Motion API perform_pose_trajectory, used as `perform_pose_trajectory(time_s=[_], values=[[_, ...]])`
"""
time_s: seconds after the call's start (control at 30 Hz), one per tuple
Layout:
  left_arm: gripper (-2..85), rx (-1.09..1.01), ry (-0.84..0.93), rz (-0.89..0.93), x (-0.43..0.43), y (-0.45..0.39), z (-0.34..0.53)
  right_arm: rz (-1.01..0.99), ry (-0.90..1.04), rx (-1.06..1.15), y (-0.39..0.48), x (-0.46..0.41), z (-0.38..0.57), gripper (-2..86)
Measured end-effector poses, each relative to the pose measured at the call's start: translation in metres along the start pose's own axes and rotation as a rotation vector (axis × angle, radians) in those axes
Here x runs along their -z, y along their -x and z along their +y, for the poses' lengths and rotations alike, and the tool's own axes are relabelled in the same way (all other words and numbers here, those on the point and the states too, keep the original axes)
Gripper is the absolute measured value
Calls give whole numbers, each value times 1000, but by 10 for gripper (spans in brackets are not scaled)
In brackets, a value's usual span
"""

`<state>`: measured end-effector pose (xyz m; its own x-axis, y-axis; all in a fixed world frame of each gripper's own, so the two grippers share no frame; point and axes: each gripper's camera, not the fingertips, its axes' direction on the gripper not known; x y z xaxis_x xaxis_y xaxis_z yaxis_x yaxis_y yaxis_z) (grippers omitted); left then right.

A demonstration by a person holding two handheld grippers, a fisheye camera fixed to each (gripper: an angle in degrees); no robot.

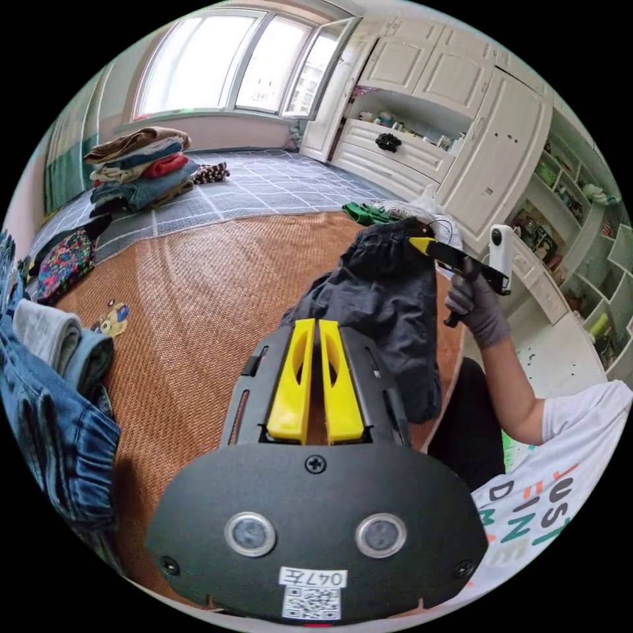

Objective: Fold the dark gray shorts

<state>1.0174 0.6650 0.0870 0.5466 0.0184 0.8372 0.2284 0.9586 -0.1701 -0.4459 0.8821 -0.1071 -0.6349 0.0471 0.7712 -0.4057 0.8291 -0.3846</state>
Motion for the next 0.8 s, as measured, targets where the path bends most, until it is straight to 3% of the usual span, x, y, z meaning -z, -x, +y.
perform_pose_trajectory(time_s=[0.13, 0.23, 0.4, 0.57, 0.8], values=[[-10, 149, 71, 48, -41, 32, -1, 119, 230, -302, -110, -73, 69, 46], [-10, 272, 55, 164, -57, 58, 5, -43, 98, -426, -143, -67, 110, 85], [-4, 308, 3, 257, -54, 69, 8, -78, 167, -441, -169, -73, 147, 158], [14, 202, -24, 265, -24, 43, 11, -300, 202, -455, -190, -119, 184, 143], [6, 121, 46, 238, 17, 41, 52, -284, 263, -414, -191, -178, 196, 113]])
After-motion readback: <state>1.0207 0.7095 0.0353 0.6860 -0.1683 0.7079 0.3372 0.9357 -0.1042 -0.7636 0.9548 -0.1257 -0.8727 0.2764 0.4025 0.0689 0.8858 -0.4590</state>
